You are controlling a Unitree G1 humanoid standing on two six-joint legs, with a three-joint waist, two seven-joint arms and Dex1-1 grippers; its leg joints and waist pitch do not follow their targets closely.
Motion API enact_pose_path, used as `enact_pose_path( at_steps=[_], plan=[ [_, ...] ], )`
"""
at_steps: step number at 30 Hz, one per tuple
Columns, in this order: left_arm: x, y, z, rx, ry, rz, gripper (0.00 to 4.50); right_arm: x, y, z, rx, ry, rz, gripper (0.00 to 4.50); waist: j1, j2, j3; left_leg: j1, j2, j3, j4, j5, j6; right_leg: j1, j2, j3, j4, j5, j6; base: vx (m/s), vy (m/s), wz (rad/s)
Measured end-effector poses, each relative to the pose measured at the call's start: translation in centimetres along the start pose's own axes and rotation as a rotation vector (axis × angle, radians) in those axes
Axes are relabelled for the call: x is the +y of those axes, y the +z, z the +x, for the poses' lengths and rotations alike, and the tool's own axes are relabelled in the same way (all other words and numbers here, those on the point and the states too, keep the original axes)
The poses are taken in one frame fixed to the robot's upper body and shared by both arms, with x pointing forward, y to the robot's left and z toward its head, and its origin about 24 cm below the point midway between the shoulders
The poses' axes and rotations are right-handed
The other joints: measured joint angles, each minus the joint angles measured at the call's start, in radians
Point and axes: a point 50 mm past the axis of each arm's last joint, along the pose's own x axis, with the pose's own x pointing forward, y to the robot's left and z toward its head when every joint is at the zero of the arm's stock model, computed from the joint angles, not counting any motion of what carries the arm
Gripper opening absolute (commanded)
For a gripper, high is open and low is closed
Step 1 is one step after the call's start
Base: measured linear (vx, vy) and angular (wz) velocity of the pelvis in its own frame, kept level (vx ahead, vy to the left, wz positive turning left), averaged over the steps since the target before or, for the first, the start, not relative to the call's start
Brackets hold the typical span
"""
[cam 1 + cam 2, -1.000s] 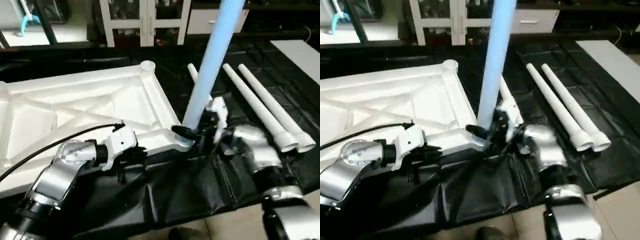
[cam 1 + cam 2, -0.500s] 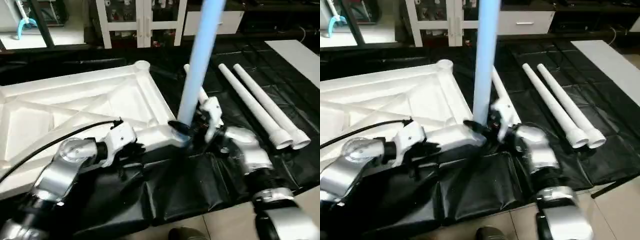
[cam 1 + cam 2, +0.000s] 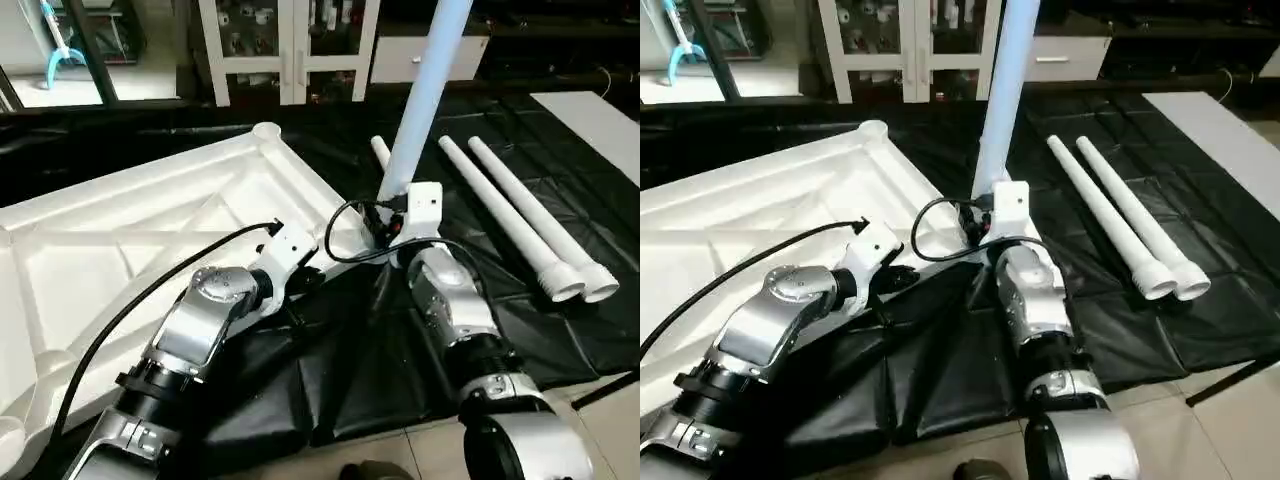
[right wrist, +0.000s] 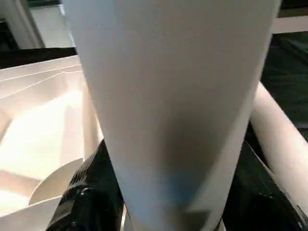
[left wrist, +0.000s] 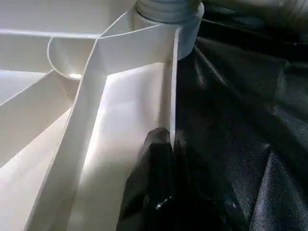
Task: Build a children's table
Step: Rotate leg to tighten
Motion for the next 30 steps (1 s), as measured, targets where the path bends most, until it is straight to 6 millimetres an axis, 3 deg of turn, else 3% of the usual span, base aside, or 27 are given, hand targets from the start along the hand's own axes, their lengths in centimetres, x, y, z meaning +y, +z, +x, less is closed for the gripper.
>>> enact_pose_path(
  at_steps=[5, 9, 17, 18, 22, 30],
  plan=[
    [1.1, -1.4, -2.9, -0.002, -0.037, 0.117, 0.00, -0.2, 0.0, -1.3, -0.022, 0.301, -0.141, 2.89, -0.010, 0.002, 0.002, -0.009, 0.000, 0.000, -0.003, 0.000, 0.000, -0.007, 0.000, -0.001, 0.000, 0.000, 0.000, 0.000, 0.000, 0.00],
    [0.9, -2.0, -4.8, -0.014, -0.121, 0.184, 0.00, -0.7, 0.0, -2.6, 0.002, 0.540, -0.231, 3.30, -0.004, 0.006, 0.004, -0.015, 0.001, 0.000, -0.005, 0.000, 0.001, -0.017, 0.000, -0.002, 0.001, 0.005, -0.008, 0.000, 0.000, 0.00],
    [1.1, -2.6, -6.2, -0.011, -0.166, 0.213, 0.00, -2.5, 0.8, -3.5, 0.044, 0.703, -0.252, 3.44, 0.003, 0.005, 0.005, -0.016, 0.003, 0.003, -0.005, 0.002, 0.008, -0.021, 0.001, -0.002, 0.002, 0.004, -0.008, 0.000, 0.000, 0.00],
    [1.1, -2.6, -6.3, -0.012, -0.164, 0.214, 0.00, -2.5, 0.8, -3.6, 0.039, 0.705, -0.240, 3.17, 0.004, 0.006, 0.005, -0.016, 0.003, 0.003, -0.005, 0.002, 0.008, -0.021, 0.001, -0.002, 0.002, 0.004, -0.008, 0.000, 0.000, 0.00],
    [1.2, -2.6, -6.3, -0.010, -0.157, 0.210, 0.00, -2.2, 0.6, -3.5, 0.023, 0.718, -0.199, 3.05, 0.004, 0.005, 0.006, -0.015, 0.004, 0.003, -0.004, 0.002, 0.008, -0.021, 0.001, -0.002, 0.004, 0.004, -0.008, 0.000, 0.000, 0.00],
    [1.2, -2.6, -6.3, -0.010, -0.159, 0.211, 0.00, -1.4, 0.5, -3.3, -0.025, 0.732, -0.102, 2.23, 0.006, 0.005, 0.006, -0.015, 0.004, 0.004, -0.004, 0.002, 0.008, -0.021, 0.001, -0.002, 0.005, 0.004, -0.008, 0.000, 0.000, 0.00]
  ],
)
